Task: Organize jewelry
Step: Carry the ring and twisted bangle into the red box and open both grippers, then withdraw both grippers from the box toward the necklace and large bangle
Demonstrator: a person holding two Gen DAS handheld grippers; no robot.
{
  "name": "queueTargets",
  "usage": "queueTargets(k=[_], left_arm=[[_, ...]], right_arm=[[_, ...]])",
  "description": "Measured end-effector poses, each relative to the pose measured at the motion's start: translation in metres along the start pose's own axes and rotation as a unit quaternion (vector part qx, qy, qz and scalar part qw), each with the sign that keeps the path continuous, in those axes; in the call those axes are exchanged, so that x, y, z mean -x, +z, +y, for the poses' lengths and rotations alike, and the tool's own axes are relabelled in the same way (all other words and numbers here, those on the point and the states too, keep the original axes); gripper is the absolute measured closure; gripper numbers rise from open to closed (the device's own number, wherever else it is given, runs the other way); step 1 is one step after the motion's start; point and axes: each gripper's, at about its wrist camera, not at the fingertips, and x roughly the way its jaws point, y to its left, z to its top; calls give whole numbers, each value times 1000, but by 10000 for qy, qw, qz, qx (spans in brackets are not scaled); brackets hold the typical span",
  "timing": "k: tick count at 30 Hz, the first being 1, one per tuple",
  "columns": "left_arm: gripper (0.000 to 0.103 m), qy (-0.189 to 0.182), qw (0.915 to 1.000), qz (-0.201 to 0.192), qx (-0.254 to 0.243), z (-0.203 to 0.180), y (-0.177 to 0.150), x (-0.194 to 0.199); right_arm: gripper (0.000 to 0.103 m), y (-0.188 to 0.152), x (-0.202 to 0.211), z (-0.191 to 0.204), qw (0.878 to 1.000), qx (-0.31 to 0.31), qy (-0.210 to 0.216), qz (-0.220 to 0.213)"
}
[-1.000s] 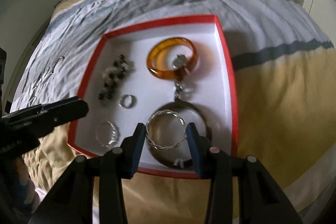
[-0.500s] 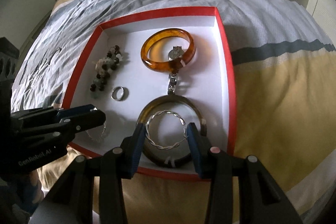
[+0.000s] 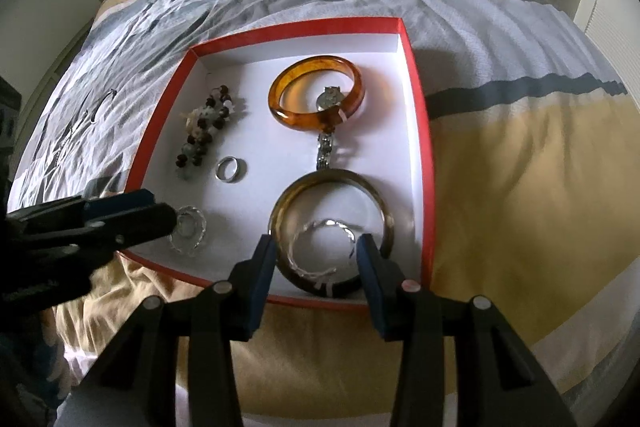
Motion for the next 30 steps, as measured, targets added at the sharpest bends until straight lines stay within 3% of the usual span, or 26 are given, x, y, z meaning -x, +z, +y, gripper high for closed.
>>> queueTargets(k=[9, 12, 30], left_arm=[[58, 19, 9997, -213, 136, 11, -2, 28], [53, 85, 9993, -275, 231, 21, -7, 40], [41, 772, 9920, -371, 928, 104, -31, 89]], right_arm=[[61, 4, 15, 15, 9999, 55, -2, -102], [61, 8, 23, 23, 9998, 80, 38, -174], [61, 26, 22, 105, 9981, 542, 276, -114]])
